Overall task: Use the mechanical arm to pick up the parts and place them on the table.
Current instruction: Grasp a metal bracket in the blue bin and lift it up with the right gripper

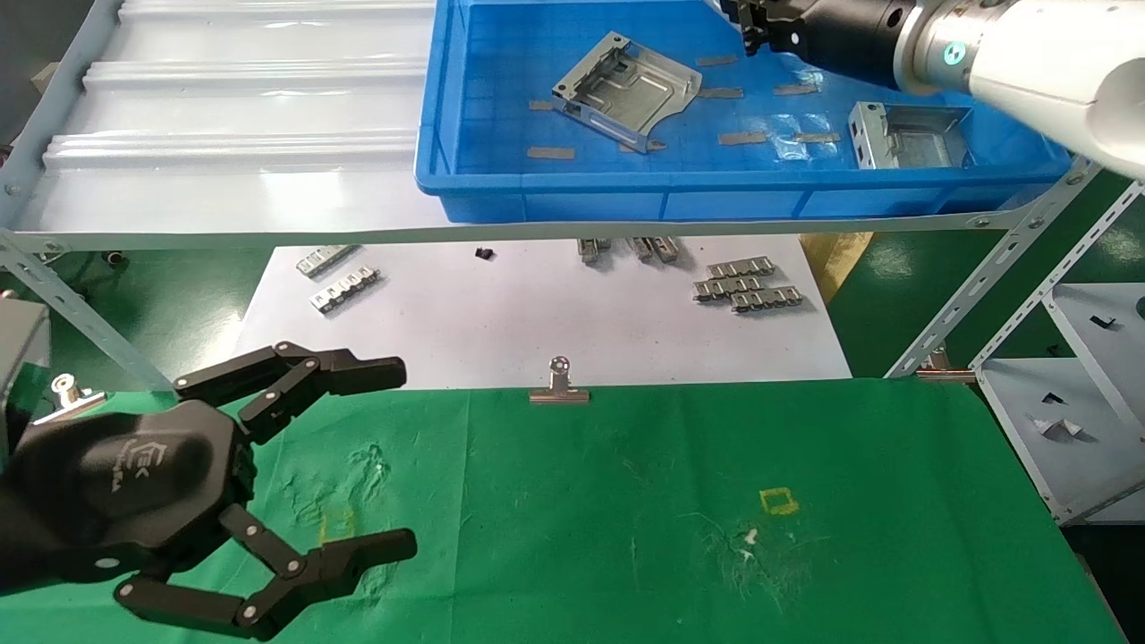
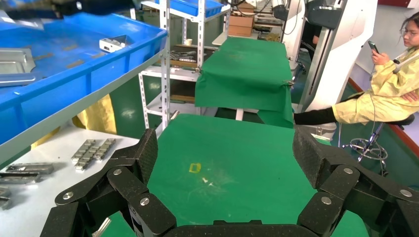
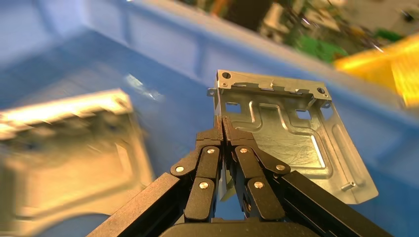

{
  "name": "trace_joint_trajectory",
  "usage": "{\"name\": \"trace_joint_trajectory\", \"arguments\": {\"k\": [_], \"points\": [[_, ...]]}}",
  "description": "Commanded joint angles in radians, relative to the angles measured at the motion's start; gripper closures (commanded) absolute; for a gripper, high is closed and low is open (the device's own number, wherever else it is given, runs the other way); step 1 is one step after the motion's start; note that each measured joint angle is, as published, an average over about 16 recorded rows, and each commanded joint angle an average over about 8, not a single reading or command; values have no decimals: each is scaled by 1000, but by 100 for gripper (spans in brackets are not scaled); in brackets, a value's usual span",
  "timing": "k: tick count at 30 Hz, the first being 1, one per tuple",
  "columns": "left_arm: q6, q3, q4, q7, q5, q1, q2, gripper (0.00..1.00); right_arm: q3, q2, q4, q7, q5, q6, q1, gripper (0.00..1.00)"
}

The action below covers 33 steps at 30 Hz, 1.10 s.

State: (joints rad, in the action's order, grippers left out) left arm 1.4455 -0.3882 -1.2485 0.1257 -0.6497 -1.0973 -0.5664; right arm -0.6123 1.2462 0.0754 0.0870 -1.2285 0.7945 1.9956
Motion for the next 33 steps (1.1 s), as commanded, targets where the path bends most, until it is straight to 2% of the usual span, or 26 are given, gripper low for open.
{"name": "trace_joint_trajectory", "arguments": {"k": [1, 9, 11, 14, 17, 20, 27, 33], "points": [[0, 0, 0, 0, 0, 0, 0, 0, 6, -17, 13, 5, 8, 52, 13, 100], [0, 0, 0, 0, 0, 0, 0, 0, 2, -161, 92, 46, 29, 567, 54, 100], [0, 0, 0, 0, 0, 0, 0, 0, -3, -190, 101, 48, 28, 658, 66, 100], [0, 0, 0, 0, 0, 0, 0, 0, -11, -225, 123, 45, 28, 746, 79, 100], [0, 0, 0, 0, 0, 0, 0, 0, -28, -261, 183, 25, 46, 797, 74, 100], [0, 0, 0, 0, 0, 0, 0, 0, -60, -316, 302, -19, 100, 815, 45, 100], [0, 0, 0, 0, 0, 0, 0, 0, -200, -514, 685, -164, 315, 813, -55, 100], [0, 0, 0, 0, 0, 0, 0, 0, -324, -637, 866, -213, 436, 807, -87, 100]]}}
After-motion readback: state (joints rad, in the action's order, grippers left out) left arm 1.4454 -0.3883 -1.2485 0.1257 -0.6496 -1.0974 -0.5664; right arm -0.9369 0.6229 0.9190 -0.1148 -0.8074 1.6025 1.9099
